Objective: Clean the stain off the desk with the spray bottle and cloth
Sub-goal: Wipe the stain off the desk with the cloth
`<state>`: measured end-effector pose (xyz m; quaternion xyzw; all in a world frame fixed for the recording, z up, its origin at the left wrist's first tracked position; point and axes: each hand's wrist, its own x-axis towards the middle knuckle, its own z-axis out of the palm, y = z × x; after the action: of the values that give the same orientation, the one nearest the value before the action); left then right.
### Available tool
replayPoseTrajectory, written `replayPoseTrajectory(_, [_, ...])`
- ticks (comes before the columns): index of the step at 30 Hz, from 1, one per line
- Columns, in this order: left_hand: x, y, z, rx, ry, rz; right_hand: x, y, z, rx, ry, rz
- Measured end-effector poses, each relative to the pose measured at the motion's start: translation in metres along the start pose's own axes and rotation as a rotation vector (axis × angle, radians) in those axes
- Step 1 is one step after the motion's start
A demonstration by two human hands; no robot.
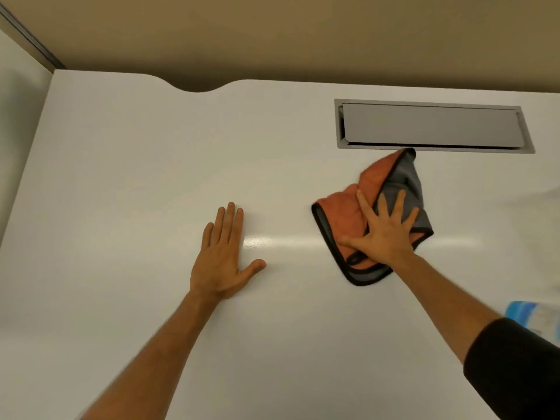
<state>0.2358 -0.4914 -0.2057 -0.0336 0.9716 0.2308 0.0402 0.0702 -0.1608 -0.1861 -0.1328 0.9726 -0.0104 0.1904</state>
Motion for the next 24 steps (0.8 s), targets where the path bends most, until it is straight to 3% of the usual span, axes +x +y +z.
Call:
replayPoseTrajectory(3, [0.000,-0.001,-0.001,-0.062,0.034,0.028,0.017,-0.085,0.003,-0.026,0.060,-0.166])
replayPoseTrajectory(7, [-0.002,-0.003,-0.003,-0.138,0.067,0.043,-0.027,-0.181,0.030,-0.035,0.120,-0.455])
replayPoseTrajectory(11, [-0.004,-0.004,-0.003,-0.066,0.016,0.068,-0.089,-0.176,0.061,-0.028,0.123,-0.594])
replayPoseTrajectory(14, [-0.003,-0.003,0.000,0.081,-0.038,0.074,-0.110,-0.119,0.062,-0.080,0.091,-0.543])
replayPoseTrajectory(19, [-0.002,0.003,-0.001,0.182,-0.085,0.046,-0.109,-0.012,0.043,-0.132,0.004,-0.255])
replayPoseTrajectory(24, [0.001,0.002,0.001,0.205,-0.094,0.028,-0.054,0.018,0.018,-0.085,-0.013,-0.032])
